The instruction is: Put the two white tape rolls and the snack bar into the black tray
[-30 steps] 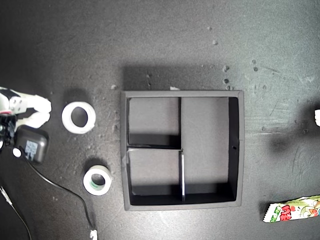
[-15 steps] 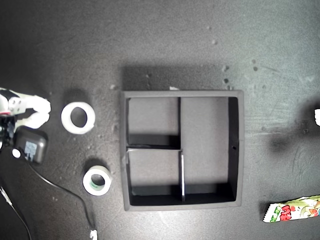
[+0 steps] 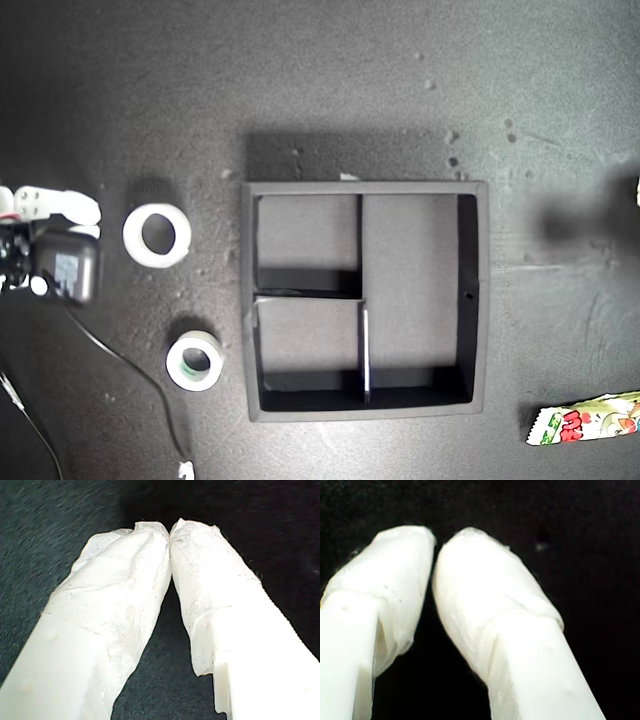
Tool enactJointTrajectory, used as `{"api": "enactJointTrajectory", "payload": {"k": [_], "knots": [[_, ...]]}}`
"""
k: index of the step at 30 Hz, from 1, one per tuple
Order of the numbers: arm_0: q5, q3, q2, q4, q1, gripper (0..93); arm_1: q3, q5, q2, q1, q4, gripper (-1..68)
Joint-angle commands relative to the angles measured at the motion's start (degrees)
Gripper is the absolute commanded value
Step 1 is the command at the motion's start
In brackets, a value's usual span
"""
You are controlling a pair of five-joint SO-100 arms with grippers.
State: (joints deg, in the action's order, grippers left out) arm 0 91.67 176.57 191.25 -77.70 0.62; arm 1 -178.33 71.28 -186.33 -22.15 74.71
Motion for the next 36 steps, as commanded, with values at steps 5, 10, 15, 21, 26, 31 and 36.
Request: {"api": "enactJointTrajectory", "payload": {"k": [5,10,15,21,26,31,36], "knots": [[-9.32,3.25,2.72,13.62,-6.33,0.0,-0.7,1.93,0.35,-0.79,0.35,0.0],[-12.39,0.97,2.72,21.71,-2.37,2.6,-0.7,8.88,0.26,-1.85,0.35,0.0],[-27.16,-6.15,2.81,29.44,-0.88,0.2,-0.7,8.44,0.26,-0.79,-8.17,0.0],[-42.98,-5.8,2.81,54.84,-3.69,16.8,-0.7,-1.93,0.26,1.85,-27.77,-0.1],[-41.22,-13.27,-8.61,45.62,1.32,22.8,-0.7,-21.36,0.26,7.73,-46.93,-0.2],[-44.3,-38.14,-39.46,29.18,-1.67,25.8,-0.7,-45.09,0.26,17.4,-56.34,-0.2],[-38.85,-48.87,-56.07,15.82,-4.22,23.1,-0.7,-51.5,0.26,20.04,-58.71,-0.2]]}}
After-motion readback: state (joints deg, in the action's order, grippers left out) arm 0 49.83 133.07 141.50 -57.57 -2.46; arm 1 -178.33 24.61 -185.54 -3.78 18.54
